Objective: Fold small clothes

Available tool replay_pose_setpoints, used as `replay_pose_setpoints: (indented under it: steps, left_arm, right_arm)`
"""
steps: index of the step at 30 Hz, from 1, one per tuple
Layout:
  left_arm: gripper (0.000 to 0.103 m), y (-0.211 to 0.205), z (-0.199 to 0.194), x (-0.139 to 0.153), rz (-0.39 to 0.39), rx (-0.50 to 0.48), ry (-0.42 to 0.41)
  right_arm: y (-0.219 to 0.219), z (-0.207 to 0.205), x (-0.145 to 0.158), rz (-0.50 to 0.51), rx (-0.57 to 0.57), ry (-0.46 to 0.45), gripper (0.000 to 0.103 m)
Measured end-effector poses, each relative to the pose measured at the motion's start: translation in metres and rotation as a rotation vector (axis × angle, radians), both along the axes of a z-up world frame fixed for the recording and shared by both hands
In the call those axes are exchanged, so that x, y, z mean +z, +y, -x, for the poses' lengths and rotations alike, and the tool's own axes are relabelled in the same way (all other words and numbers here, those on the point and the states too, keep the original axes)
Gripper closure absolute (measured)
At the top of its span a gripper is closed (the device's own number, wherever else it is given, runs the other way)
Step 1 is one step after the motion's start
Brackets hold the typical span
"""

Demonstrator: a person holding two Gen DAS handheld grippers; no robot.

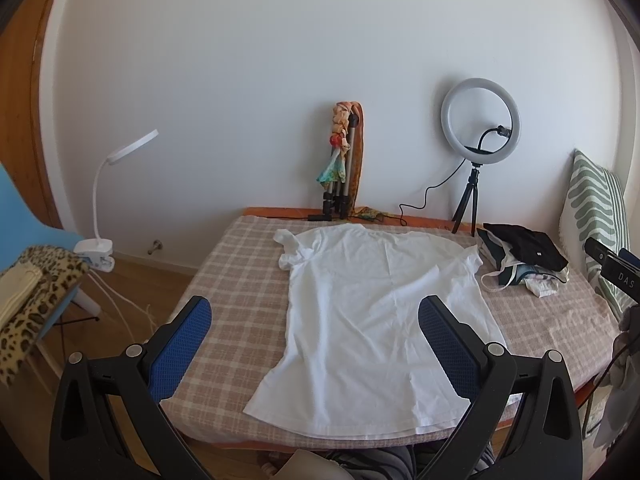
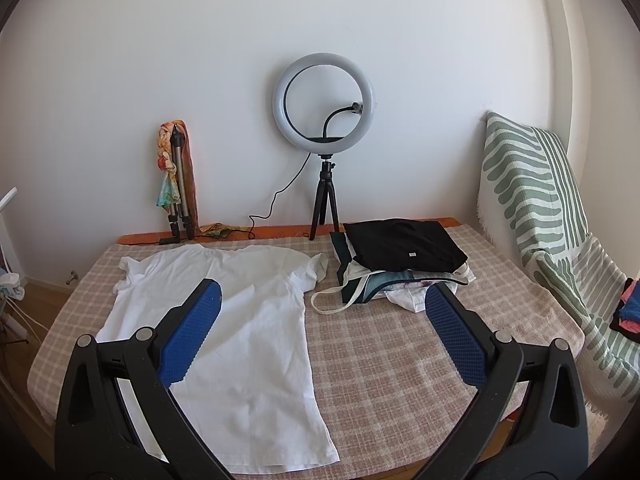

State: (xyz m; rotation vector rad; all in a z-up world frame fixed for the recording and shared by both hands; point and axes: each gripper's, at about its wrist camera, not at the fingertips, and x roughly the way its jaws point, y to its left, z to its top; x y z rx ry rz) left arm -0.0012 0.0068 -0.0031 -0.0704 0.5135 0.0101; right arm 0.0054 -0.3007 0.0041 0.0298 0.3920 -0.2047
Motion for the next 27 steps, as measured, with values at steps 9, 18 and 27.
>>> replay_pose_setpoints:
  steps: [9, 18, 27]
  left_arm:
    - [0.000, 0.0009, 0.0015, 0.0019, 0.004, 0.000, -0.004]
    - [0.000, 0.0002, 0.0033, 0.0018, 0.006, 0.001, -0.004]
    - [0.000, -0.0004, 0.0029, 0.0018, 0.006, 0.002, -0.001]
  right_arm:
    - [0.0002, 0.0004, -0.0005, 0.002, 0.000, -0.002, 0.000]
    - [0.0013, 0.0008, 0.0004, 0.003, 0.000, -0.001, 0.000]
    - [0.0013, 0.0012, -0.0003, 0.003, 0.001, -0.002, 0.000]
